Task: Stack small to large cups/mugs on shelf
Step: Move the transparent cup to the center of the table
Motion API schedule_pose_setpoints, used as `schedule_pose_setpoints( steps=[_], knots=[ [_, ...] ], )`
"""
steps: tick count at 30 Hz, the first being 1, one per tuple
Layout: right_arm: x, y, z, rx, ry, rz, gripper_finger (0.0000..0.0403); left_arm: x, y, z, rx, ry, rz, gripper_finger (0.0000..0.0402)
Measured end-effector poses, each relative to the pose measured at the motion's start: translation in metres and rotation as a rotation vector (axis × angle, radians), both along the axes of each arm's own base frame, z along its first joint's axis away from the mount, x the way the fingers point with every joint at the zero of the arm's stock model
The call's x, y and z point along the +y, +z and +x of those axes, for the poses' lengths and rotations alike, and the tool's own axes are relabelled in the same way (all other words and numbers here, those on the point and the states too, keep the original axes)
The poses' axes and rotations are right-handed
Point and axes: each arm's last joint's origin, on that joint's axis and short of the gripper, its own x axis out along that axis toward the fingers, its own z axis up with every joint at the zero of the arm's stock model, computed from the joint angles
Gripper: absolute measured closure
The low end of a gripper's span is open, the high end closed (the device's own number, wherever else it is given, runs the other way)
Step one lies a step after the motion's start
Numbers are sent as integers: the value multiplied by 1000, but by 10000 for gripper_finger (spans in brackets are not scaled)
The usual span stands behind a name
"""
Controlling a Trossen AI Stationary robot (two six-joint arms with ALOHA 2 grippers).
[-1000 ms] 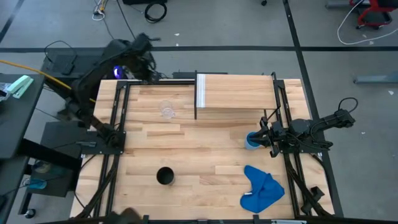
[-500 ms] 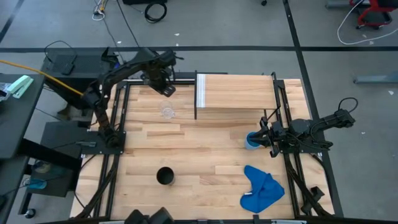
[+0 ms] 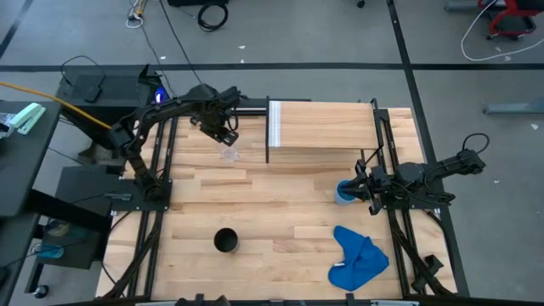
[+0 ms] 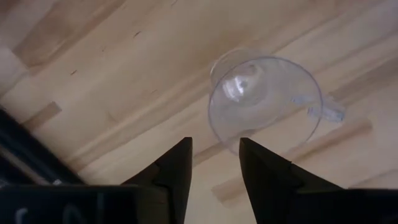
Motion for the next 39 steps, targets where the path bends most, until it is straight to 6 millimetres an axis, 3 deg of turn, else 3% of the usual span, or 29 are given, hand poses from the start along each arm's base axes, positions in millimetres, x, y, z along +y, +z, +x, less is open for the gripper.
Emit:
schedule_pose_setpoints(
  steps=[21,29,39],
  knots=[
    [0,0,0,0,0,0,330,-2,-38,-5,-78,117,46,251],
    [0,0,0,0,0,0,330,-3,-39,-6,-74,137,44,287],
    [0,0,0,0,0,0,330,-1,-39,-5,-73,142,76,362]
  ],
)
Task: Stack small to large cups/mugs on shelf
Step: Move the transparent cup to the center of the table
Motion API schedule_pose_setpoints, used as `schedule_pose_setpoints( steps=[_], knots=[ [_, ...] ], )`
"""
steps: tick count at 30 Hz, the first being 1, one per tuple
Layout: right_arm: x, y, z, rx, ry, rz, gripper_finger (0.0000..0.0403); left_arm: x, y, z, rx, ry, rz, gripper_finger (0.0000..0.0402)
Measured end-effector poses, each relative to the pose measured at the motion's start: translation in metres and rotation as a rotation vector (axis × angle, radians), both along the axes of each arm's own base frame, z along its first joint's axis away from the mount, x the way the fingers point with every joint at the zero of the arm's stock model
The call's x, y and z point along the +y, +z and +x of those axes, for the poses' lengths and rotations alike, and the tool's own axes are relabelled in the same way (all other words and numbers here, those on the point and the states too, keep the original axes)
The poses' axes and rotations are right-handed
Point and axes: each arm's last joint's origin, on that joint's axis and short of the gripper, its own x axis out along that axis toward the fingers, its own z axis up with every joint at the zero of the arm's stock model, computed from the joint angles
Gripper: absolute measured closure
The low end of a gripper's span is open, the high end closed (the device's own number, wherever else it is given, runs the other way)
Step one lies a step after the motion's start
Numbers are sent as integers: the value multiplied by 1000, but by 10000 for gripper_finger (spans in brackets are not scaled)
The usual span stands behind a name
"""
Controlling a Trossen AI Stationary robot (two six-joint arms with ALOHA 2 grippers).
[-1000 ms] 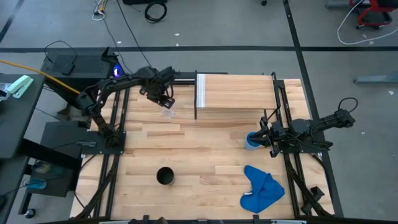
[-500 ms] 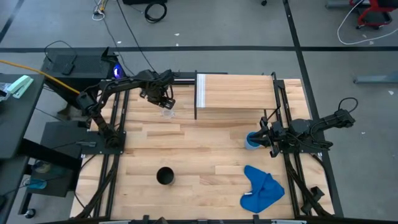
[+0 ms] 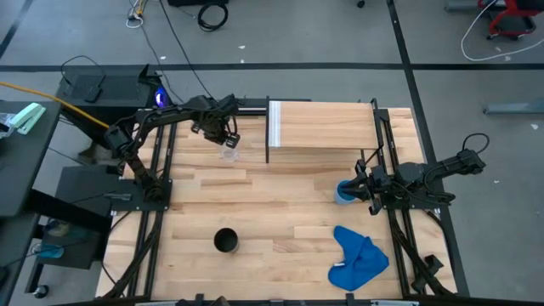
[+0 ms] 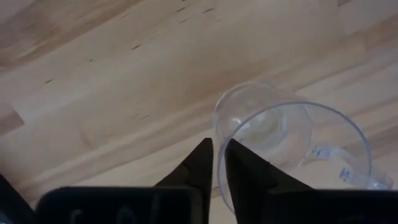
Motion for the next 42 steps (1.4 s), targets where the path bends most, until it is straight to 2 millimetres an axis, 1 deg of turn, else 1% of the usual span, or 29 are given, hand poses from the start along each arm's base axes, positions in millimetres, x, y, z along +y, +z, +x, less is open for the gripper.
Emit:
schedule_pose_setpoints(
  steps=[4,11,14,16,19,22,25,29,32,35,38,40,42],
  knots=[
    [0,0,0,0,0,0,330,0,0,0,-1,-1,0,391],
    [0,0,0,0,0,0,330,-1,2,0,-10,-18,-22,382],
    [0,0,0,0,0,0,330,0,11,3,-34,-56,-57,393],
    [0,0,0,0,0,0,330,0,22,5,-41,-81,-78,392],
    [0,0,0,0,0,0,330,1,46,7,-37,-109,-82,384],
    [0,0,0,0,0,0,330,2,77,9,-49,-137,-68,390],
    [0,0,0,0,0,0,330,3,117,9,-90,-143,-30,394],
    [0,0,0,0,0,0,330,-2,172,6,-178,-151,49,386],
    [0,0,0,0,0,0,330,-11,204,4,-246,-162,106,393],
    [0,0,0,0,0,0,330,-24,227,6,-324,-175,145,393],
    [0,0,0,0,0,0,330,-42,248,10,-415,-214,178,390],
    [0,0,0,0,0,0,330,-54,258,15,-469,-253,201,394],
    [0,0,0,0,0,0,330,-65,264,20,-508,-287,210,395]
  ],
)
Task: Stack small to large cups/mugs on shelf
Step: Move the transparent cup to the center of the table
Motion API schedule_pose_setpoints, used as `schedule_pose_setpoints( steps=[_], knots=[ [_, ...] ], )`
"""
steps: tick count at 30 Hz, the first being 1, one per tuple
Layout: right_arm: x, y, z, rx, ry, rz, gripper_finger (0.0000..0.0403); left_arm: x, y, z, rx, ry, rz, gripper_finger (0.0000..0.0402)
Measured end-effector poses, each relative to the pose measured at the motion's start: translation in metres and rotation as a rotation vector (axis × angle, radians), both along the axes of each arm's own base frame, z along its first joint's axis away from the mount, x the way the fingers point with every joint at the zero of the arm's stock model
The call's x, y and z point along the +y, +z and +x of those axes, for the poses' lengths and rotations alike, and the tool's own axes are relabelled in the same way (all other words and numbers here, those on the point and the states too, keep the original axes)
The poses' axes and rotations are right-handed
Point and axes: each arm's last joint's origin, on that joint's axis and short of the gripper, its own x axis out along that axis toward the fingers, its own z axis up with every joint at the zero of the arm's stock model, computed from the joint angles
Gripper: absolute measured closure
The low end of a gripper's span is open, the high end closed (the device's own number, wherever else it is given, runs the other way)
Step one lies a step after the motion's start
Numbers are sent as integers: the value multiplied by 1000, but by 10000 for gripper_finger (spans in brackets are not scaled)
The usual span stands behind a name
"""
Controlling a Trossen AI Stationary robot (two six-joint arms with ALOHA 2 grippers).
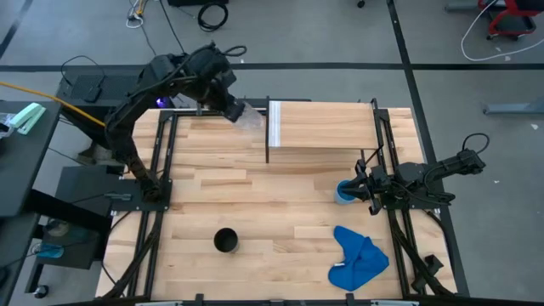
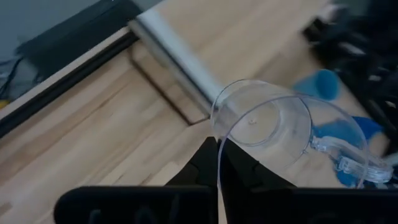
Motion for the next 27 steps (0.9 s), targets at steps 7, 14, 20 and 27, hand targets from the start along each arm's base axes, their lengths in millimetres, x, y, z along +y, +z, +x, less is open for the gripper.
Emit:
schedule_pose_setpoints(
  steps=[7,14,20,27],
  knots=[
    [0,0,0,1,0,-1,330,-33,1,29,-91,-106,-8,395],
    [0,0,0,1,0,-1,330,-61,-19,77,-113,-232,-38,395],
    [0,0,0,1,0,-1,330,-69,-61,121,-17,-287,-61,395],
    [0,0,0,1,0,-1,330,-74,-130,177,86,-315,-91,395]
  ],
)
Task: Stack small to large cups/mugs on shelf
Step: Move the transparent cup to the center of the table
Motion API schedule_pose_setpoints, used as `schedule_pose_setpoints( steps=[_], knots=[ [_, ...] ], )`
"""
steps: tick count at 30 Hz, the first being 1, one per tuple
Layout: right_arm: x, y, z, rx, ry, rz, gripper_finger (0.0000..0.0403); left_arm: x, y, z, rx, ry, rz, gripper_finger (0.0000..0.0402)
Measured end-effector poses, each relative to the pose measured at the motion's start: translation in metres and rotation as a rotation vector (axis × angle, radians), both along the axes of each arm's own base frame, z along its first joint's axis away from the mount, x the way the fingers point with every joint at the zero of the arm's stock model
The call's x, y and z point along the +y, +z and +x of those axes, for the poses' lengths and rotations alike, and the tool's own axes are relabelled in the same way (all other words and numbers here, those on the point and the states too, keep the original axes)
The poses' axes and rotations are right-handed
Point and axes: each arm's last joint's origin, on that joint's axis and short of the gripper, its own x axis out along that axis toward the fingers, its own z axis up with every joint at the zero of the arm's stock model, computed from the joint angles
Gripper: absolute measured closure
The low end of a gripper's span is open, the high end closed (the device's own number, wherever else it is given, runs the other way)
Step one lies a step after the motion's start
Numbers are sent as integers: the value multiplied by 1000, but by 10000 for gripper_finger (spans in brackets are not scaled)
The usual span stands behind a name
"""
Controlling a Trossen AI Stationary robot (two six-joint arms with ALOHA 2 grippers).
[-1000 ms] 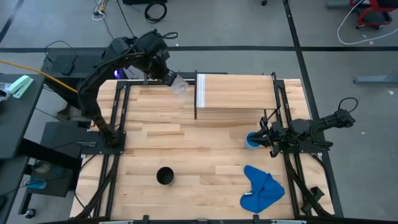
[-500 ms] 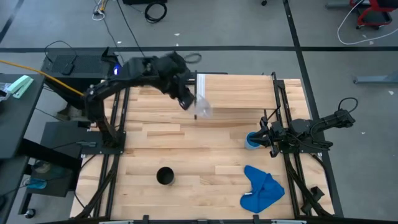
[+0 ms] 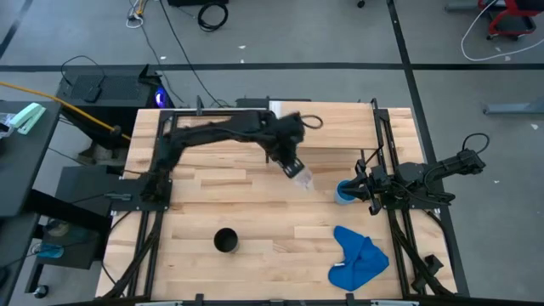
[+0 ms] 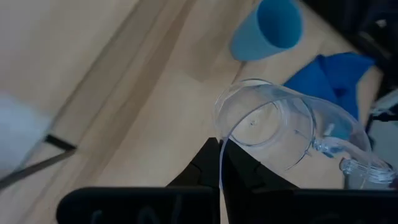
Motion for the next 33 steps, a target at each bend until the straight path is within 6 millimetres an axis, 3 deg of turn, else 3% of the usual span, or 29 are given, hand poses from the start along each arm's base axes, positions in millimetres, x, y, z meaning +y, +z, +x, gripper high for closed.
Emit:
schedule_pose_setpoints(
  steps=[6,12,25,33],
  knots=[
    [0,0,0,0,0,0,330,-10,-52,28,100,-28,-12,395],
    [0,0,0,0,0,0,330,-16,-86,44,151,-33,8,395],
    [0,0,0,2,1,-1,330,-16,-109,47,245,0,109,395],
    [0,0,0,1,0,0,330,-20,-110,47,253,-9,121,395]
  ],
)
